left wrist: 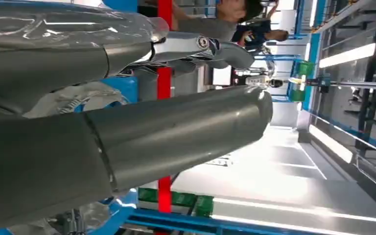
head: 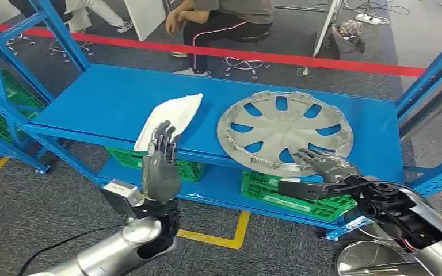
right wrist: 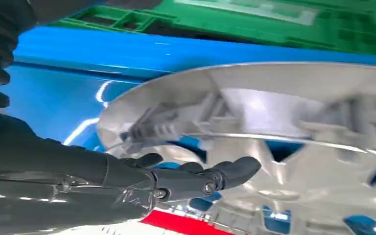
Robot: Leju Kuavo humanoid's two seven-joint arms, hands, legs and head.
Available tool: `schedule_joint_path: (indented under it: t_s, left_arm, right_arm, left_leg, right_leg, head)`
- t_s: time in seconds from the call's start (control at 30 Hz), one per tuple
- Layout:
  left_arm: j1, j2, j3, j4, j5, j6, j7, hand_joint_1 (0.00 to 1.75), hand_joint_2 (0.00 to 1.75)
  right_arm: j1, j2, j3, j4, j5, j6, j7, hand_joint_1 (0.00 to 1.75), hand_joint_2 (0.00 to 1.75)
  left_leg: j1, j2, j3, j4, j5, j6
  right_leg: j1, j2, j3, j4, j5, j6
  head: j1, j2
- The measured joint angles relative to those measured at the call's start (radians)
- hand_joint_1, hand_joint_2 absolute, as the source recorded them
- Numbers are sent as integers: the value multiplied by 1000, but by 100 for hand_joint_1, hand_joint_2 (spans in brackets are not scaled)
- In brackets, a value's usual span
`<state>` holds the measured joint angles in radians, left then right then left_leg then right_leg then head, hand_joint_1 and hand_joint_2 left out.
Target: Take the parts from the cabinet and place them on the table.
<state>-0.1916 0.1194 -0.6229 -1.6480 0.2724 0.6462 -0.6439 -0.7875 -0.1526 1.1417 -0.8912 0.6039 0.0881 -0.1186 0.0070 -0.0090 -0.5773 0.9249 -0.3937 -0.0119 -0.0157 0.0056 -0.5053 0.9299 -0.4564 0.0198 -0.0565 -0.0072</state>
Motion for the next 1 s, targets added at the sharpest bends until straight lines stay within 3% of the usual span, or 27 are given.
schedule_joint_path:
  t_s: [0.83, 0.87, 0.97, 1.0]
  left_arm:
    - [5, 1, 0, 4, -7, -19, -2, 0, 0]
    - [5, 1, 0, 4, -6, -17, -2, 0, 0]
    - [5, 2, 0, 8, -4, -14, -2, 0, 0]
    - [6, 2, 0, 8, -4, -14, -2, 0, 0]
  right_arm:
    - [-23, 20, 29, 101, 53, 7, -26, 0, 175]
    - [-24, 23, 30, 106, 53, 4, -29, 0, 0]
    - [-33, 30, 32, 120, 45, -11, -32, 0, 0]
    - [-35, 32, 31, 123, 38, -14, -33, 0, 175]
  left_leg:
    - [0, 0, 6, 0, 0, 0]
    - [0, 0, 7, 0, 0, 0]
    - [0, 0, 7, 0, 1, -1]
    - [0, 0, 7, 0, 1, -1]
  right_leg:
    - [0, 0, 5, 0, 0, 0]
    - [0, 0, 6, 0, 0, 0]
    - [0, 0, 6, 0, 0, 0]
    - [0, 0, 6, 0, 0, 0]
  head:
    - [0, 0]
    - [0, 0]
    - [0, 0]
    - [0, 0]
